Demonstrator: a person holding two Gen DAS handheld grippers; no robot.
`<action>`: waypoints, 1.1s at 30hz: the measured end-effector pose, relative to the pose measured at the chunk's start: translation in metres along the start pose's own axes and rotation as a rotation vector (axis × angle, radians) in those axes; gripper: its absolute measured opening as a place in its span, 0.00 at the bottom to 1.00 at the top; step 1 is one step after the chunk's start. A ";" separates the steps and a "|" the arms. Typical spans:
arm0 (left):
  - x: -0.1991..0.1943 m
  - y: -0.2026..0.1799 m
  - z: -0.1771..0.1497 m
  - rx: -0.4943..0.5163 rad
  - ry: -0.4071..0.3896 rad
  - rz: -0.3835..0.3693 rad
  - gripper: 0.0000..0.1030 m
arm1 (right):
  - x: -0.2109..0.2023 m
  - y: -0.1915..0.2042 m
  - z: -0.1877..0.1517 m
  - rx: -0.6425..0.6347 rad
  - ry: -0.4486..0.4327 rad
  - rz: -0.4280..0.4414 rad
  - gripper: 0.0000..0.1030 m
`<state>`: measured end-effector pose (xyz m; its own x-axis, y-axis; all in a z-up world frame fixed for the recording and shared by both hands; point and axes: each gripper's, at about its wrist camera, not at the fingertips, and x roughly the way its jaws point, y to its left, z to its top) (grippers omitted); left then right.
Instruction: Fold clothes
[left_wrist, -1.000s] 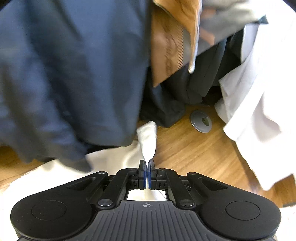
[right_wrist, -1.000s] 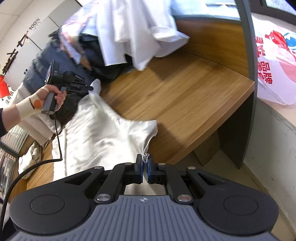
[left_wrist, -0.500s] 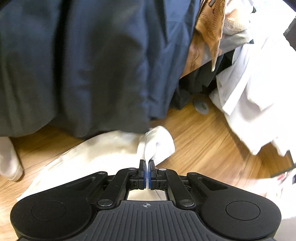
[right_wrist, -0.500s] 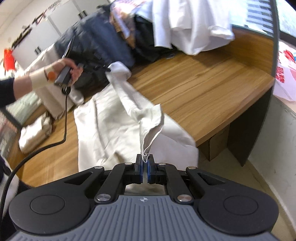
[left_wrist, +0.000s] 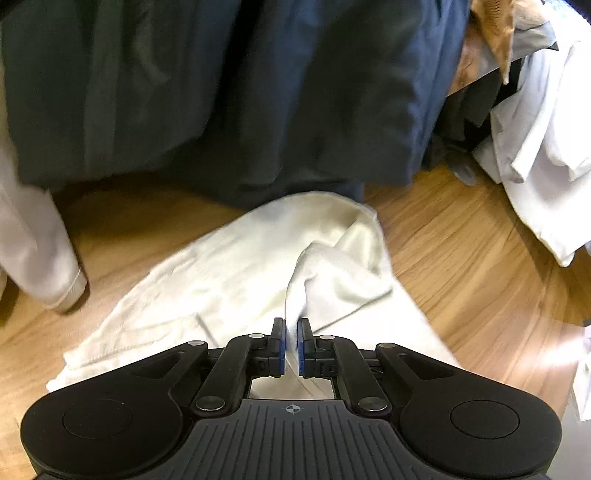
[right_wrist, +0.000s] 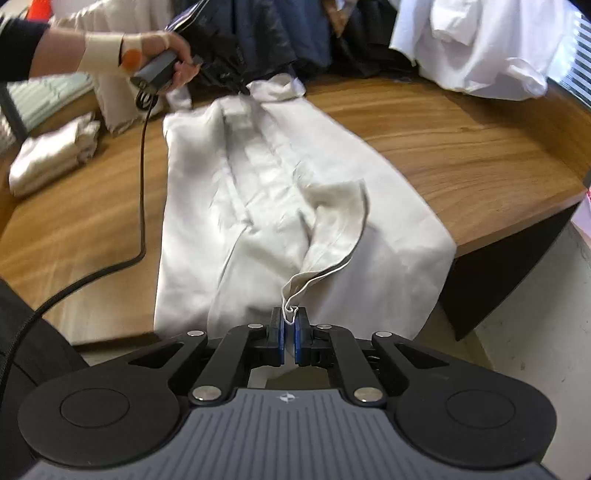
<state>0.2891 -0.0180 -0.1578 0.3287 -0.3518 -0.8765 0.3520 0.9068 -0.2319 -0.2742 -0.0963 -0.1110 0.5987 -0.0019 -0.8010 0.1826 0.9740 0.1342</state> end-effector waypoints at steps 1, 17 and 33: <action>0.000 0.003 -0.002 -0.006 0.001 -0.003 0.10 | 0.003 0.003 -0.001 -0.017 0.010 0.005 0.12; -0.020 0.019 -0.011 -0.021 -0.124 -0.034 0.42 | 0.010 -0.015 0.034 0.012 -0.015 -0.041 0.45; -0.157 0.009 -0.061 -0.113 -0.227 -0.077 0.42 | 0.077 -0.107 0.091 0.088 0.102 0.191 0.32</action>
<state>0.1876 0.0598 -0.0476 0.4974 -0.4524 -0.7403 0.2874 0.8910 -0.3514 -0.1771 -0.2216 -0.1342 0.5481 0.2083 -0.8100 0.1435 0.9307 0.3364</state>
